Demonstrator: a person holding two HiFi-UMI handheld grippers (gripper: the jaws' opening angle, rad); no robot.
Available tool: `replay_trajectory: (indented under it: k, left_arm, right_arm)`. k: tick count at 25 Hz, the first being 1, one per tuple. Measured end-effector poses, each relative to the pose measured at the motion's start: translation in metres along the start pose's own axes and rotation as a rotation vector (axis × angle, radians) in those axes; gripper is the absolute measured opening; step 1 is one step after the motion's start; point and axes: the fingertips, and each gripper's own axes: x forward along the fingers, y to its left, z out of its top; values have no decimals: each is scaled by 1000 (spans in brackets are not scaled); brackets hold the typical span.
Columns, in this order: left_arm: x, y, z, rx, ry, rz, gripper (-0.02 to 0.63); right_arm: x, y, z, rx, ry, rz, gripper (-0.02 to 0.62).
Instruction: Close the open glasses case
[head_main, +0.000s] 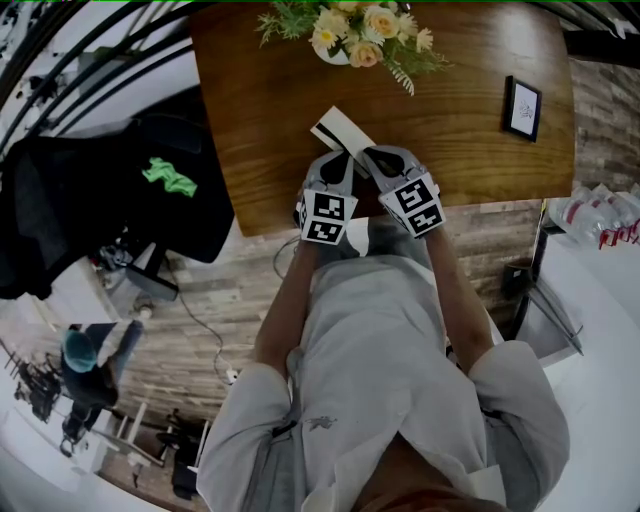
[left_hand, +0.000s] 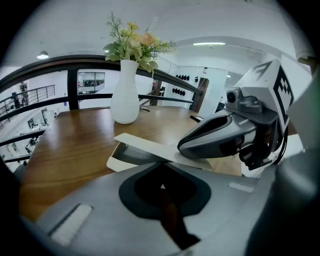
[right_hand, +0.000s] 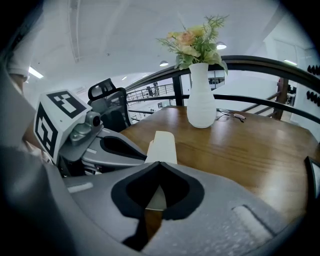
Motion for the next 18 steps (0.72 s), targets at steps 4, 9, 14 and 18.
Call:
replay_trajectory:
  k: [4,9,14,18]
  left_arm:
    - [-2,1,-5,-2,6,2,20]
    - [-6,3,-12,-3,25,14,20]
    - [-6,4,-16,-4,27,17,20]
    - [-6,4,-20,-6,34,16,20]
  right_arm:
    - [2,4,-2,0,1,4,3]
    - [4,8,-4,-6,-4,6,3]
    - [5,13,-4,0,7,11,3]
    - [7,14,-6,-1,7,12,3]
